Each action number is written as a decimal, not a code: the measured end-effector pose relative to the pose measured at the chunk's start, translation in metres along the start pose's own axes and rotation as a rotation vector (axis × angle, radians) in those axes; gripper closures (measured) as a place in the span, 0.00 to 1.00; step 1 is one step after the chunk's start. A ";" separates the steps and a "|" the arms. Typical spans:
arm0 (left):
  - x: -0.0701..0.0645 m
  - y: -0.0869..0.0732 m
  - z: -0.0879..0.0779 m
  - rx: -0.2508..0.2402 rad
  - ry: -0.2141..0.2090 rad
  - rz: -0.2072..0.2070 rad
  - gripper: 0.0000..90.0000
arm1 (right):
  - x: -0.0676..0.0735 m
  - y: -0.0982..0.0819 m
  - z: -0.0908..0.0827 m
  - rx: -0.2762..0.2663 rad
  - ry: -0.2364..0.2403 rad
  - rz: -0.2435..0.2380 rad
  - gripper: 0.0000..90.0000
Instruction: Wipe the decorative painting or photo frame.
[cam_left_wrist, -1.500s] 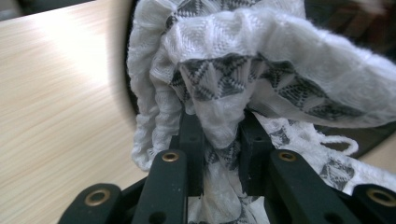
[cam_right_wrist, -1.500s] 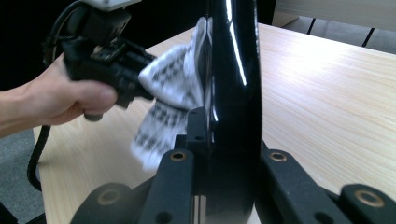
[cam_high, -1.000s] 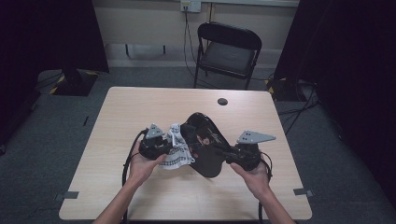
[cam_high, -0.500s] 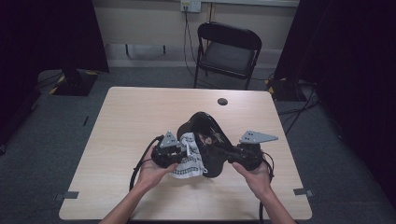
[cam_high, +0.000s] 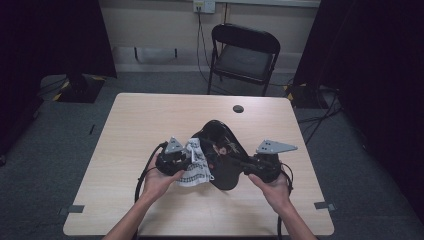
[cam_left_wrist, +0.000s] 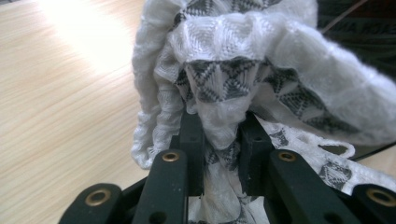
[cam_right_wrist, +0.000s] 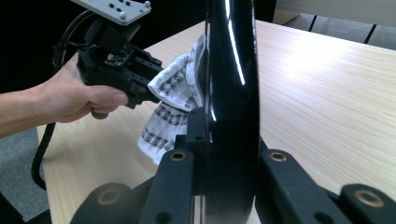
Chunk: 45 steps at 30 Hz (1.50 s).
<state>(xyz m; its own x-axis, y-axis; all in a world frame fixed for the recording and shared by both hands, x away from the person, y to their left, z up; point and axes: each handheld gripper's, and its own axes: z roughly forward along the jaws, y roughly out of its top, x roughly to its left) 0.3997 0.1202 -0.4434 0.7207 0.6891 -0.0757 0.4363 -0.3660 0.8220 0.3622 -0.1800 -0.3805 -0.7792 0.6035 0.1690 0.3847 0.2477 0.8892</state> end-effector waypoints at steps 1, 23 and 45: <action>-0.004 0.002 0.000 -0.002 -0.020 -0.007 0.84 | -0.001 0.000 0.000 -0.001 0.002 0.003 0.90; 0.007 -0.004 0.004 0.025 0.012 -0.024 0.84 | -0.001 0.000 -0.001 -0.002 0.004 0.003 0.89; 0.010 -0.005 0.004 0.047 0.038 -0.015 0.85 | -0.002 -0.001 -0.002 -0.002 0.007 0.007 0.89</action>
<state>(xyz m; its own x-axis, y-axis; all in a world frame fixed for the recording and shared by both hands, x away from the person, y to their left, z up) 0.4068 0.1267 -0.4506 0.6932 0.7178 -0.0653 0.4722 -0.3838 0.7936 0.3631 -0.1828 -0.3810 -0.7799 0.6002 0.1778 0.3889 0.2419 0.8890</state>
